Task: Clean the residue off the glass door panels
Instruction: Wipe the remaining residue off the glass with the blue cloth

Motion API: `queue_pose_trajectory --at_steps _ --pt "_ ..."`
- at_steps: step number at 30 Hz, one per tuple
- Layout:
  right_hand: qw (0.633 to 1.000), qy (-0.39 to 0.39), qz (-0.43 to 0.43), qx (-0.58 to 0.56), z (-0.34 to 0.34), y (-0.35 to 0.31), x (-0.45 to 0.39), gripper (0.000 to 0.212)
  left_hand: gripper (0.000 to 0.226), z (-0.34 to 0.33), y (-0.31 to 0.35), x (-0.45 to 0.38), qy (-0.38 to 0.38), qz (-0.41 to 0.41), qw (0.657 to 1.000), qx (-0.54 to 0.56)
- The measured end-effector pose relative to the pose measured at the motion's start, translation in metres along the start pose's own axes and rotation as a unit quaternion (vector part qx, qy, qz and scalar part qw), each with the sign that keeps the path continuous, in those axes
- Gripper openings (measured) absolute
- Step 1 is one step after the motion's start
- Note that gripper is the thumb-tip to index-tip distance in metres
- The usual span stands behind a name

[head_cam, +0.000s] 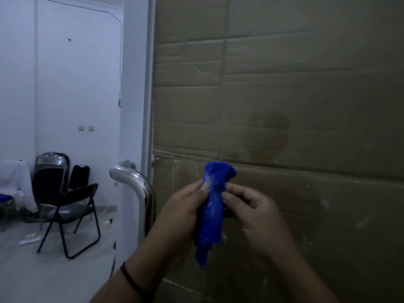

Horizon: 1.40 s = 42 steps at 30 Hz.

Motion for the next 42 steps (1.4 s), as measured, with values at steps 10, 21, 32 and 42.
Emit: queue_pose_trajectory --at_steps 10,21,32,42 --pt "0.996 -0.034 0.045 0.073 0.016 -0.017 0.006 0.014 0.028 -0.016 -0.018 0.01 0.044 0.04 0.998 0.035" --pt "0.994 -0.006 0.029 0.102 0.014 -0.013 -0.01 0.003 0.035 -0.017 -0.022 0.02 -0.02 0.074 0.979 0.189" --pt "0.986 0.027 0.074 0.145 -0.007 0.017 0.004 0.005 0.033 0.009 -0.032 0.002 0.042 0.048 0.983 0.171" --pt "0.986 0.017 0.077 0.146 0.0 0.001 -0.029 0.01 0.027 0.018 0.013 -0.017 0.13 -0.161 0.969 -0.134"
Point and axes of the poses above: each hand's wrist, its own x-axis away from the middle knuckle, its own z-axis out of the back of the hand, y = z × x, the point moved 3 cm from there along -x, towards the middle knuckle, and after that the axes turned 3 degrees about -z, right-handed, at the moved point
